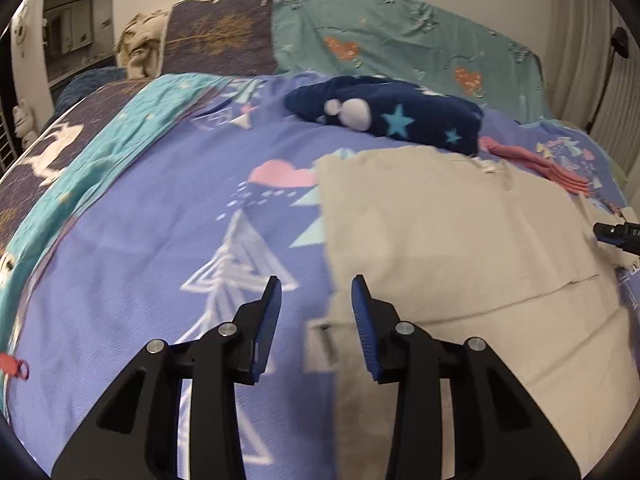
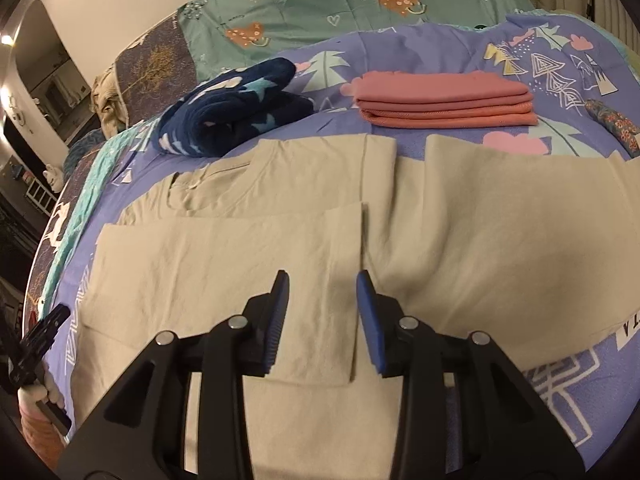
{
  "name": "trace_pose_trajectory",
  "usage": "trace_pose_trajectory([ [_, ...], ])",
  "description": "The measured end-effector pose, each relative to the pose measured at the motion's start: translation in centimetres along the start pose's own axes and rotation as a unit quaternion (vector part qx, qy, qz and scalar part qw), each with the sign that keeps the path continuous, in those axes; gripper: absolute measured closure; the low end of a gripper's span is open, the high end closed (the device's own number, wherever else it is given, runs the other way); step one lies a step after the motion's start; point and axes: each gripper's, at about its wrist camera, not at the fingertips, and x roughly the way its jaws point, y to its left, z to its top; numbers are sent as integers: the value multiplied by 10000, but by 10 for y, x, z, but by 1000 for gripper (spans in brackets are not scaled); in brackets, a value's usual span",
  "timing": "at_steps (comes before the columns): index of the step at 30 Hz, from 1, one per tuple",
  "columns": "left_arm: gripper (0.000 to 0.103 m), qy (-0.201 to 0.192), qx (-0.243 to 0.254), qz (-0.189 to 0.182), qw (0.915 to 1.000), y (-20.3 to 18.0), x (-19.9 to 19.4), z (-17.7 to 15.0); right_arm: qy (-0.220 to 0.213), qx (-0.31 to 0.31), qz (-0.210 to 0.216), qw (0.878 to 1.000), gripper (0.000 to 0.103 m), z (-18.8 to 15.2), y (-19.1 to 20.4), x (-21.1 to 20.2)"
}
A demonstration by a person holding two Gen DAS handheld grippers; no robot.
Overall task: Fold small clothes
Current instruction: 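Fold the held side over toward the shirt center and open the left gripper, then grasp the opposite side edge and sleeve with the right gripper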
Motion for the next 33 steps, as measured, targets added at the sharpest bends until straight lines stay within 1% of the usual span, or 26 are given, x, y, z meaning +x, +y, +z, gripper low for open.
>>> trace_pose_trajectory([
  [1, 65, -54, 68, -102, 9999, -8, 2, 4, -25, -45, 77, 10000, 67, -2, 6, -5],
  [3, 65, -116, 238, -343, 9991, -27, 9, 13, -81, -185, 398, 9990, 67, -6, 11, -6],
  [4, 65, -59, 305, -409, 9987, -34, 15, 15, -60, -226, 505, 9985, 67, -9, 13, -5],
  [5, 65, 113, 359, -397, 9985, -42, 25, 16, 23, -264, 524, 9983, 67, -13, 15, -1],
  [6, 65, 327, 380, -323, 9982, -46, 37, 14, 252, -299, 263, 9989, 66, -18, 15, 11],
  [7, 63, 694, 442, -149, 9965, -50, 59, 9, 414, -318, 42, 9986, 68, -22, 14, 21],
  [8, 62, 631, 547, -74, 9965, -53, 68, 3, 316, -406, -9, 9987, 69, -28, 13, 26],
  [9, 62, 512, 599, -36, 9969, -54, 69, 2, 82, -588, -37, 9982, 69, -32, 15, 25],
  [12, 61, 529, 620, 2, 9967, -55, 67, 5, 56, -731, -203, 9971, 69, -34, 21, 20],
  [14, 61, 492, 567, -54, 9972, -54, 65, 5, 18, -789, -317, 9964, 69, -35, 25, 14],
  [16, 61, 392, 552, -48, 9977, -54, 55, 6, -117, -815, -549, 9951, 69, -35, 23, 1],
  [17, 61, 306, 585, -84, 9978, -56, 48, 6, -282, -846, -675, 9937, 69, -34, 20, -8],
  [18, 61, 191, 639, -169, 9976, -59, 41, 5, -539, -895, -845, 9909, 68, -32, 13, -23],
  [19, 61, 76, 730, -281, 9969, -65, 33, 6, -716, -931, -1089, 9871, 68, -27, 2, -32],
  [20, 61, 14, 811, -369, 9960, -70, 28, 7, -880, -965, -1516, 9798, 66, -22, -13, -45],
  [21, 61, -20, 875, -462, 9951, -77, 25, 10, -925, -979, -1807, 9743, 66, -18, -26, -49],
  [23, 57, -44, 937, -696, 9932, -93, 24, 15, -980, -1051, -2654, 9534, 65, -8, -56, -60],
  [24, 50, -31, 966, -761, 9924, -100, 27, 16, -957, -1137, -3264, 9335, 65, -2, -77, -63],
  [25, 47, 9, 1014, -780, 9918, -107, 32, 16, -914, -1201, -3742, 9150, 64, 1, -94, -64],
  [26, 47, 86, 1041, -788, 9914, -113, 39, 14, -807, -1306, -4326, 8884, 63, 6, -114, -63],
  [27, 47, 246, 1027, -829, 9910, -119, 50, 10, -689, -1400, -4635, 8722, 63, 7, -127, -60],
  [28, 46, 443, 989, -856, 9904, -123, 60, 6, -552, -1478, -4824, 8616, 62, 7, -138, -56],
  [29, 44, 540, 1011, -786, 9903, -126, 67, 3, -420, -1542, -4930, 8553, 60, 7, -146, -51],
  [31, 41, 508, 1053, -742, 9904, -128, 65, 6, -179, -1703, -5117, 8419, 60, 4, -166, -40],
  [32, 40, 518, 1053, -727, 9904, -129, 66, 5, -175, -1773, -5184, 8364, 59, 4, -173, -37],
  [33, 39, 508, 1053, -730, 9905, -129, 66, 4, -284, -1862, -5198, 8333, 59, 4, -179, -36],
])
